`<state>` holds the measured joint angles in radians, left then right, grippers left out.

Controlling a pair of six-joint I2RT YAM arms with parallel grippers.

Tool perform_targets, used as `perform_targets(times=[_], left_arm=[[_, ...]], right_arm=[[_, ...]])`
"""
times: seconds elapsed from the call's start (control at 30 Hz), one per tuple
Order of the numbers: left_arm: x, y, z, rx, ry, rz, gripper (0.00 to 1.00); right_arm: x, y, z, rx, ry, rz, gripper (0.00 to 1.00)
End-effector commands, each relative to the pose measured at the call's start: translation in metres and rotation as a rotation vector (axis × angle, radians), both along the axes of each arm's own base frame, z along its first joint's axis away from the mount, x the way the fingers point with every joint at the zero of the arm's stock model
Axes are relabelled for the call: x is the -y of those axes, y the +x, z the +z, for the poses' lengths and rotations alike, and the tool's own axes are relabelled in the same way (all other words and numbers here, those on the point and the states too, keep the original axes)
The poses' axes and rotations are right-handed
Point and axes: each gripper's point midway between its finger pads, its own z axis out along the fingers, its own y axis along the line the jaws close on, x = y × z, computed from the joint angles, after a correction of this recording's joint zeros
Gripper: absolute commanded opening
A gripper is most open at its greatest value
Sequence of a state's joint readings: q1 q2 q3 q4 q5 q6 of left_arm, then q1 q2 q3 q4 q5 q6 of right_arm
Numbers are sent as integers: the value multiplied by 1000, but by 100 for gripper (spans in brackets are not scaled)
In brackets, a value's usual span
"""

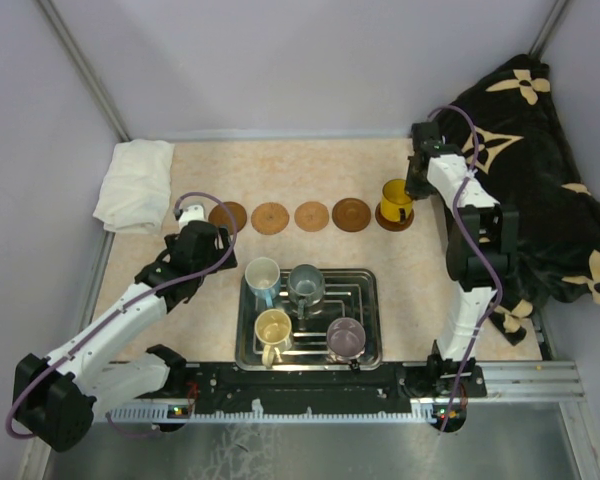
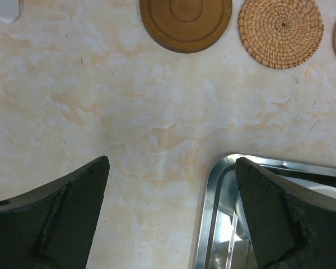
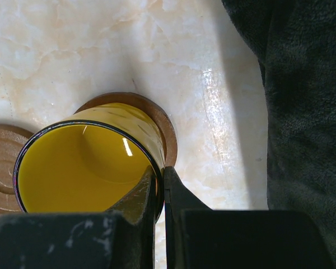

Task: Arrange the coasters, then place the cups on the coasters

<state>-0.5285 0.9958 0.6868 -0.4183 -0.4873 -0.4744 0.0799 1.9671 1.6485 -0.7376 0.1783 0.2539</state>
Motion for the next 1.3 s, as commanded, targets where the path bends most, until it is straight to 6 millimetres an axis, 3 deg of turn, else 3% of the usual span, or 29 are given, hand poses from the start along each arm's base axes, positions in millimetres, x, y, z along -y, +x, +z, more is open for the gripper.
perform_targets(times=[0.0, 0.53, 1.03, 1.27], left_arm=[[1, 6, 11, 37, -16, 11, 100], [2, 6, 11, 38, -14, 8, 100], [2, 5, 13, 42, -26, 8, 100], [1, 3, 14, 45, -28, 13, 100]], right_arm=[[1, 9, 15, 59, 4, 8, 0], [2, -4, -6, 26, 4, -9, 0], [5, -12, 6, 62, 1, -18, 0], [5, -16, 1, 51, -2, -25, 0]])
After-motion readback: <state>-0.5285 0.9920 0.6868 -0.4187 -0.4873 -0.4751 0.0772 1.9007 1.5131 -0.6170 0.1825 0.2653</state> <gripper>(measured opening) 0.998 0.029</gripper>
